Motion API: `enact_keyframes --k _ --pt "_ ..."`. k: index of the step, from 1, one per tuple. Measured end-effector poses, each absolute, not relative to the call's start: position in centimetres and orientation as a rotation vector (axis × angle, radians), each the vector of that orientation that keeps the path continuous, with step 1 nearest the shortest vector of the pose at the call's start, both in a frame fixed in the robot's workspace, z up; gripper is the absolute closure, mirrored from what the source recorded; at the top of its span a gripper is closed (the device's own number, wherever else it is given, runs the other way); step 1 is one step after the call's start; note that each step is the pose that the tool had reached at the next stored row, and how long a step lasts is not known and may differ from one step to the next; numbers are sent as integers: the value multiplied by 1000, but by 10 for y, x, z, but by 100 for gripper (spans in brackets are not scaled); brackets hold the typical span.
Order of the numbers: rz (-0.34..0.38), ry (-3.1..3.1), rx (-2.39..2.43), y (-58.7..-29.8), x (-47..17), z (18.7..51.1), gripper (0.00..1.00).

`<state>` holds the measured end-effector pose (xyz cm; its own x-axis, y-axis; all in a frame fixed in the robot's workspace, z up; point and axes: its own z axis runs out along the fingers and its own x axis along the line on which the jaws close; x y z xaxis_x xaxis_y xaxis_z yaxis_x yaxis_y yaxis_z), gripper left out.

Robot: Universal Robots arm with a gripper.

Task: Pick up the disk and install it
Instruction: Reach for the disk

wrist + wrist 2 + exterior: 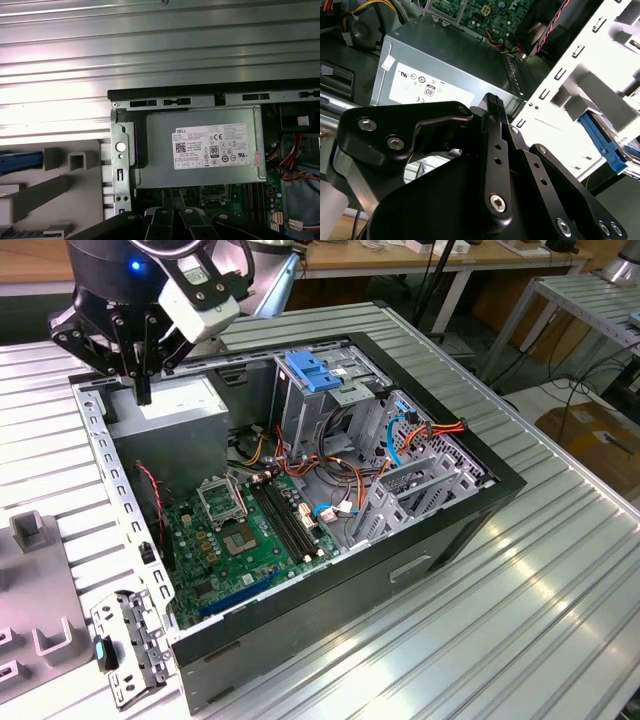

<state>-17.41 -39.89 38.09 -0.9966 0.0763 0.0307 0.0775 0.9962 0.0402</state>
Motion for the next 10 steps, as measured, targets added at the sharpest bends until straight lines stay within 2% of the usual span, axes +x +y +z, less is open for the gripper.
enact_keyframes --k 10 --pt "-65 -3110 -120 -399 -191 381 89"
